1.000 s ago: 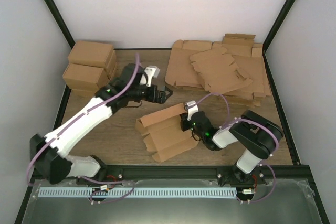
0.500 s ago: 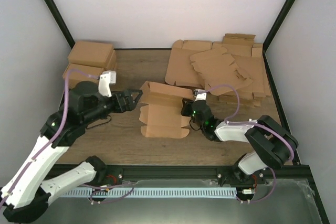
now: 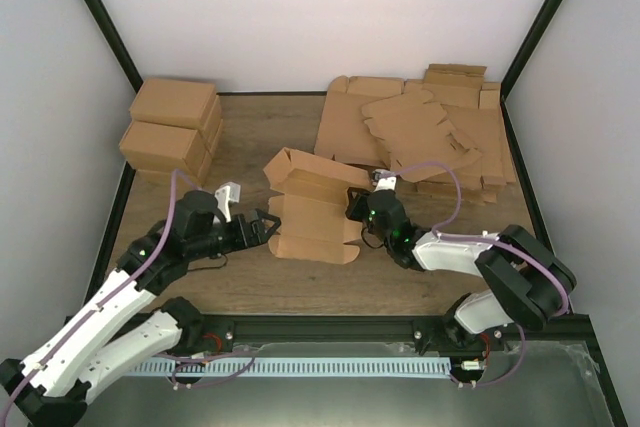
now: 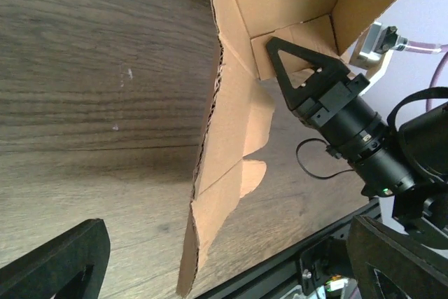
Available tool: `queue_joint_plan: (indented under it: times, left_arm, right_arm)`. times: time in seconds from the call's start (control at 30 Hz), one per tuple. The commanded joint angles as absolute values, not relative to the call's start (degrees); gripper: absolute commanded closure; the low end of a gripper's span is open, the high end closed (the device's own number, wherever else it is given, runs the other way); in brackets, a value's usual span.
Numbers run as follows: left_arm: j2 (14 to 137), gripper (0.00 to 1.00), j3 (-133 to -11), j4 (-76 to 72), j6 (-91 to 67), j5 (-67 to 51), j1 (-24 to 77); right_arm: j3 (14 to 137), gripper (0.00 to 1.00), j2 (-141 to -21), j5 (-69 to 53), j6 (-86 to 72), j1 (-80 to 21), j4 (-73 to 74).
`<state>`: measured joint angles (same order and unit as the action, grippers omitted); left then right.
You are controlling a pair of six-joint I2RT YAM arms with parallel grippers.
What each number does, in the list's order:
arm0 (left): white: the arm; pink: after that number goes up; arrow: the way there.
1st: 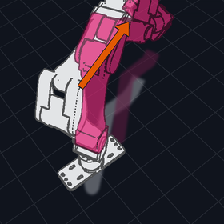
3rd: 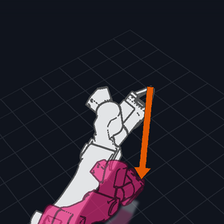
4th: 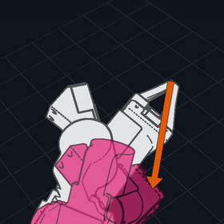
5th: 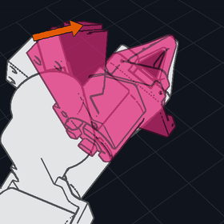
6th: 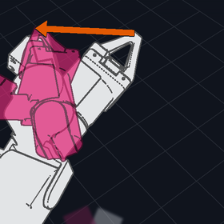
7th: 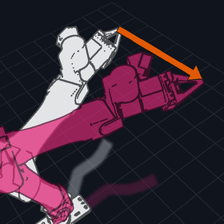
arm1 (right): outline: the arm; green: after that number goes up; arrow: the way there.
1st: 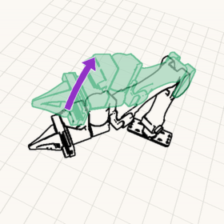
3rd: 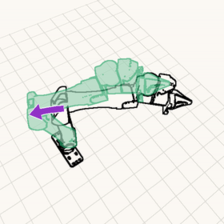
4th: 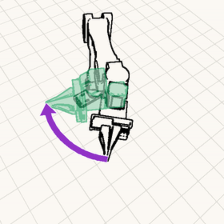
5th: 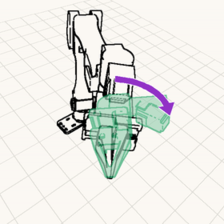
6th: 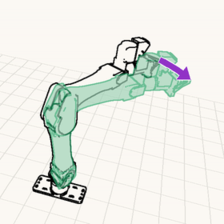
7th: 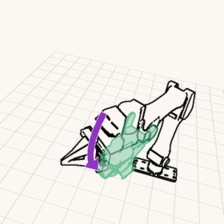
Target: Fold the paper box
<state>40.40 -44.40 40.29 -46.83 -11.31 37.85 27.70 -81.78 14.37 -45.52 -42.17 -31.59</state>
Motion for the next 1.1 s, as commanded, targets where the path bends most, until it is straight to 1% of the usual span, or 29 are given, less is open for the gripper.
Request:
queue_joint_plan:
  times: [0.0,0.1,0.17,0.23,0.33,0.4,0.43,0.53,0.57,0.73,0.83,0.9,0.93,1.0,1.03,1.07]
  left_arm:
    - [40.13,0.07,-42.45,32.57,-47.64,-14.01,37.79]
    - [42.21,0.13,-41.26,30.23,-46.61,-14.3,37.79]
    - [43.72,0.2,-41.07,28.53,-45.81,-14.22,37.75]
    - [46.05,0.31,-41.95,27.56,-44.25,-13.88,37.8]
    - [49.36,0.44,-44.09,29.07,-41.61,-11.38,37.8]
    - [50.99,0.56,-45.22,29.91,-40.32,-9.6,37.79]
    - [51.71,0.63,-45.64,30.29,-39.47,-9.1,37.85]
    - [54.32,0.92,-48.08,32.32,-36.7,-8.89,37.86]
    - [55.37,0.96,-49.74,34.05,-35.72,-8.65,37.8]
    - [60.45,0.96,-59.97,45.64,-32.28,-5.68,37.8]
    - [62.86,0.96,-64.98,50.03,-31.52,-4.88,37.8]
    - [64.41,0.96,-67.73,52.82,-31.17,-4.06,37.79]
    - [65.37,0.96,-69.38,54.17,-30.67,-3.63,37.79]
    - [67.14,0.96,-71.99,57.04,-29.84,-2.77,37.79]
    - [68.0,0.96,-73.05,58.33,-29.35,-2.14,37.79]
    - [68.67,0.96,-74.18,59.66,-28.89,-1.76,37.79]
  right_arm:
    - [28.87,0.99,-80.13,14.63,-46.48,-42.1,-32.14]
    - [28.74,0.99,-79.92,14.35,-46.06,-42.08,-32.35]
    - [28.62,0.99,-79.81,14.25,-45.99,-42.1,-32.33]
    - [28.48,0.99,-79.53,14.01,-46.04,-42.1,-32.53]
    - [27.99,0.99,-79.33,13.57,-46.41,-42.1,-32.92]
    - [27.89,0.99,-79.27,12.93,-46.81,-42.1,-33.3]
    - [27.83,0.99,-79.42,12.57,-47.17,-42.1,-33.38]
    - [27.73,0.99,-79.99,11.23,-49.35,-42.1,-32.76]
    - [27.7,0.99,-80.37,11.0,-50.25,-42.1,-32.51]
    - [25.5,0.8,-83.49,5.82,-53.2,-42.35,-35.68]
    - [25.02,0.69,-85.27,2.55,-52.8,-43.34,-36.29]
    - [24.32,0.57,-84.86,0.45,-51.43,-44.38,-36.79]
    - [23.78,0.48,-84.28,-0.86,-50.47,-44.92,-37.05]
    - [22.59,0.33,-82.39,-3.38,-49.2,-45.76,-36.62]
    - [21.75,0.26,-81.22,-4.77,-48.7,-46.01,-36.23]
    - [21.02,0.22,-79.97,-6.44,-48.35,-46.09,-35.67]
